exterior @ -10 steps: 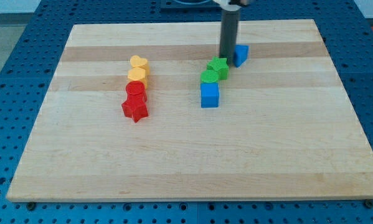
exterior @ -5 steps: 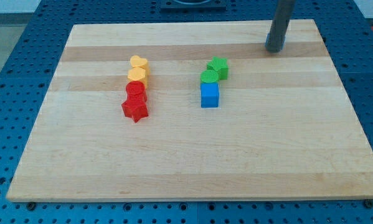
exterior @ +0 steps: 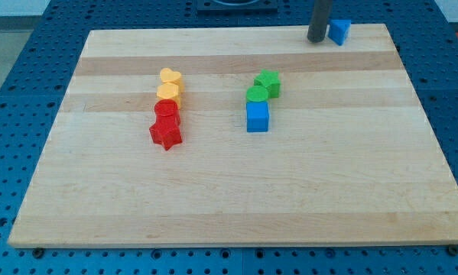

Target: Place the blue triangle at the top right corner of the board

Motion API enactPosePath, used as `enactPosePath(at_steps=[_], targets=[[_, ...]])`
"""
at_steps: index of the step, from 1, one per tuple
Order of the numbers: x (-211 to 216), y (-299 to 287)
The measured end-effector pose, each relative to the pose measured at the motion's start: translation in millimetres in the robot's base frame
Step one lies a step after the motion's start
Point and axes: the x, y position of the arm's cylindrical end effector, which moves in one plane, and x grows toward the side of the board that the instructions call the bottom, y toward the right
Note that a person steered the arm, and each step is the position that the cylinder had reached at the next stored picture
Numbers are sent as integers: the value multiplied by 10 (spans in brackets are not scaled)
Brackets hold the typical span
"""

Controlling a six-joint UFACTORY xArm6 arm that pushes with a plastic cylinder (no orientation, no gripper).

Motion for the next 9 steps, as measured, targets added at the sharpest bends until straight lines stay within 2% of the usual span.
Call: enactPosePath(at_steps=[3, 9], targets=[[-120, 437], [-140, 524]])
